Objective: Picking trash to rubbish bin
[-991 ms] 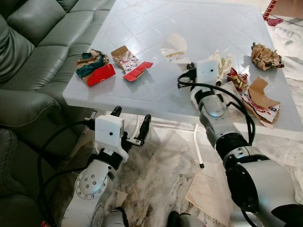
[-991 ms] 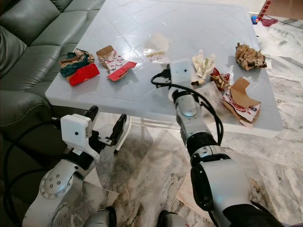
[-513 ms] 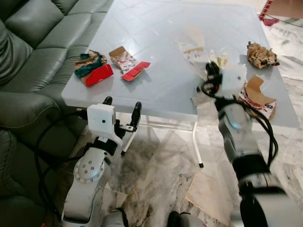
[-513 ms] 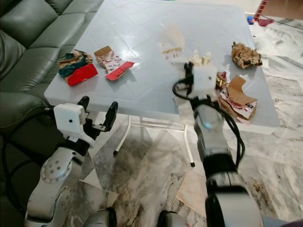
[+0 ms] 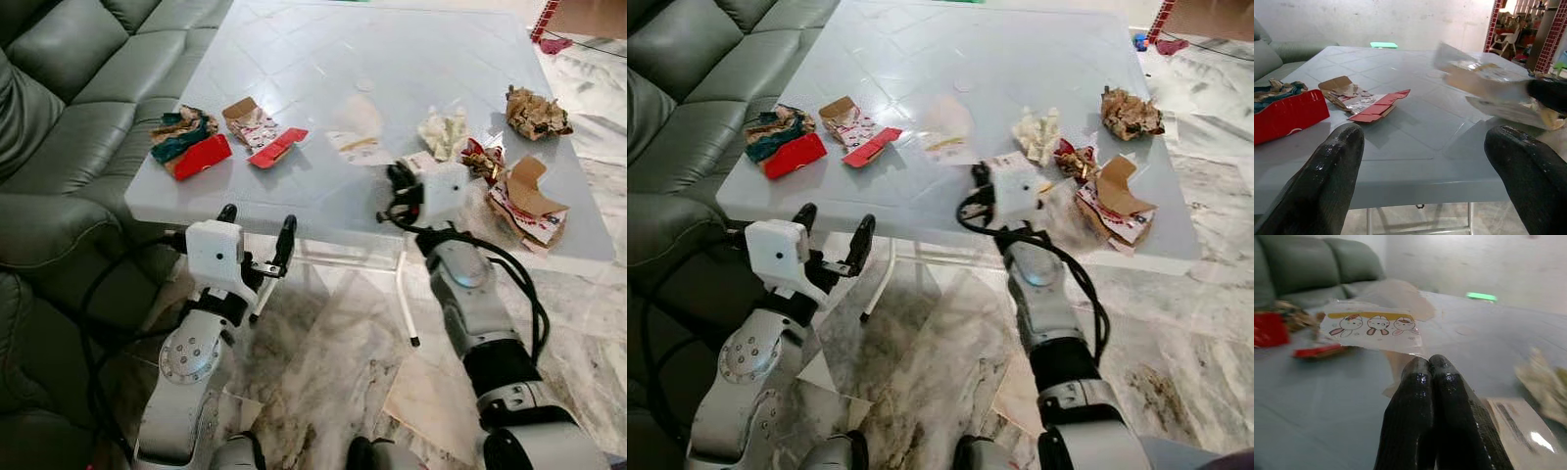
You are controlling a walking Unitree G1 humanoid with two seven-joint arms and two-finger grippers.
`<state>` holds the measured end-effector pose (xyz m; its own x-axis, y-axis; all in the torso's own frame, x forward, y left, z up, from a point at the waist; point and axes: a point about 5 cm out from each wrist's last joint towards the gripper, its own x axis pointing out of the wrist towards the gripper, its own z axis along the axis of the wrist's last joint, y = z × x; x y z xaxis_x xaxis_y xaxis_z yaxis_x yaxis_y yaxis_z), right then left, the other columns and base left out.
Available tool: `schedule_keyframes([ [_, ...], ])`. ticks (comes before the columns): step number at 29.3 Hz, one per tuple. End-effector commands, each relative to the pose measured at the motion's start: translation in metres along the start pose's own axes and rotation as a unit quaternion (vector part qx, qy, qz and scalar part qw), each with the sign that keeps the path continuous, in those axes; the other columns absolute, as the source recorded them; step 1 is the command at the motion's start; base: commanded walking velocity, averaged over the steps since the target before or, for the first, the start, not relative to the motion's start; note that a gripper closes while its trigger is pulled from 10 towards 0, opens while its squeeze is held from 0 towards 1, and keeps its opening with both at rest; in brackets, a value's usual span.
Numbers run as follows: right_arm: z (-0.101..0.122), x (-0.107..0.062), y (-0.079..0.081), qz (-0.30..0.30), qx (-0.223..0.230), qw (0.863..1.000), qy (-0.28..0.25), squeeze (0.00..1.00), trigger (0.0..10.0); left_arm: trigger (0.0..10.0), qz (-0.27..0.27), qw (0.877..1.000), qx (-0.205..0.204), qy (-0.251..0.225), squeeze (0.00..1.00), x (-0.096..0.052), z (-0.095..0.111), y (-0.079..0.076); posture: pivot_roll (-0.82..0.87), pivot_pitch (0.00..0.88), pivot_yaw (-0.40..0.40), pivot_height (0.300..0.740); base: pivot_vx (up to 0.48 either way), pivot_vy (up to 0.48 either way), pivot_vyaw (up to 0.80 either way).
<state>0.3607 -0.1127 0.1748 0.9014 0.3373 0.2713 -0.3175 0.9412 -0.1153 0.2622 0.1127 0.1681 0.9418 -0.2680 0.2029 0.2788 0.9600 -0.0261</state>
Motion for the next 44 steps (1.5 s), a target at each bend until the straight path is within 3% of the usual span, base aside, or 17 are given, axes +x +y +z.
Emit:
schedule_keyframes([
  [1,0.008,0.007,0.007,0.015,0.002,1.000,-0.012,0.00,0.0,10.0,0.003,1.000,0.002,0.007,0.00,-0.002,-0.004,0.000,0.04,0.166,-0.045,0.740,0.000,0.000,0.00],
  [5,0.013,0.017,0.019,0.027,0.006,0.999,-0.019,0.00,0.0,10.0,0.004,1.000,0.004,0.006,0.00,-0.001,-0.004,0.000,0.03,0.167,-0.045,0.740,0.000,0.000,0.00],
  [6,0.013,0.020,0.026,0.035,0.004,0.999,-0.017,0.00,5.0,10.0,0.005,1.000,0.004,0.007,0.00,-0.001,-0.004,0.000,0.03,0.167,-0.045,0.740,0.000,0.000,0.00],
  [7,0.012,0.021,0.028,0.038,0.004,0.999,-0.016,0.00,5.0,10.0,0.005,1.000,0.005,0.007,0.00,-0.001,-0.004,0.000,0.03,0.167,-0.045,0.740,0.000,0.000,0.00],
  [9,0.010,0.022,0.033,0.042,0.003,0.999,-0.012,0.00,10.0,10.0,0.005,1.000,0.005,0.007,0.00,-0.001,-0.005,-0.001,0.04,0.169,-0.049,0.740,0.000,0.000,0.00],
  [15,0.007,0.026,0.046,0.043,0.013,0.999,-0.005,0.00,10.0,10.0,0.008,1.000,0.006,0.008,0.00,-0.004,-0.004,0.000,0.06,0.172,-0.053,0.740,0.000,0.000,0.00],
  [16,0.008,0.027,0.047,0.043,0.019,0.999,-0.009,0.00,7.5,10.0,0.009,1.000,0.007,0.008,0.00,-0.004,-0.004,0.000,0.06,0.171,-0.052,0.740,0.000,0.000,0.00],
  [17,0.008,0.027,0.047,0.043,0.019,0.999,-0.009,0.00,7.5,10.0,0.009,1.000,0.007,0.008,0.00,-0.004,-0.004,0.000,0.06,0.171,-0.052,0.740,0.000,0.000,0.00],
  [18,0.011,0.028,0.047,0.040,0.028,0.999,-0.018,0.00,0.0,10.0,0.010,1.000,0.007,0.009,0.00,-0.004,-0.005,0.001,0.06,0.169,-0.050,0.740,0.000,0.000,0.00],
  [26,0.027,0.024,0.018,-0.018,-0.015,0.998,-0.052,0.00,0.0,10.0,0.019,1.000,0.002,0.015,0.00,-0.001,-0.007,0.003,0.04,0.163,-0.039,0.740,0.000,0.000,0.00],
  [27,0.030,0.022,0.011,-0.028,-0.032,0.998,-0.055,0.00,3.1,10.0,0.015,1.000,0.002,0.013,0.00,-0.001,-0.006,0.002,0.03,0.164,-0.038,0.740,0.000,0.000,0.00],
  [28,0.035,0.015,-0.005,-0.054,-0.058,0.995,-0.059,0.00,8.4,10.0,0.006,1.000,-0.001,0.010,0.00,-0.001,-0.006,0.001,0.02,0.164,-0.036,0.740,0.000,0.000,0.00],
  [29,0.035,0.015,-0.005,-0.054,-0.058,0.995,-0.059,0.00,8.4,10.0,0.006,1.000,-0.001,0.010,0.00,-0.001,-0.006,0.001,0.02,0.164,-0.036,0.740,0.000,0.000,0.00],
  [30,0.037,0.010,-0.014,-0.069,-0.067,0.994,-0.058,0.00,10.0,10.0,0.003,1.000,0.000,0.009,0.00,0.000,-0.005,0.000,0.01,0.165,-0.035,0.740,0.000,0.000,0.00],
  [31,0.039,-0.001,-0.030,-0.092,-0.070,0.992,-0.051,0.00,10.0,10.0,-0.001,1.000,-0.002,0.009,0.00,0.001,-0.006,-0.001,-0.01,0.166,-0.028,0.740,0.000,0.000,0.00],
  [35,0.038,-0.024,-0.045,-0.107,-0.086,0.990,-0.034,0.00,10.0,10.0,-0.010,1.000,-0.007,0.009,0.00,0.006,-0.008,-0.005,-0.05,0.167,-0.019,0.740,0.000,0.000,-0.35],
  [44,0.029,-0.050,-0.042,-0.108,-0.089,0.990,0.003,0.00,10.0,10.0,-0.018,1.000,-0.010,0.003,0.00,0.013,-0.008,-0.008,-0.07,0.157,-0.004,0.740,0.000,0.000,-0.38],
])
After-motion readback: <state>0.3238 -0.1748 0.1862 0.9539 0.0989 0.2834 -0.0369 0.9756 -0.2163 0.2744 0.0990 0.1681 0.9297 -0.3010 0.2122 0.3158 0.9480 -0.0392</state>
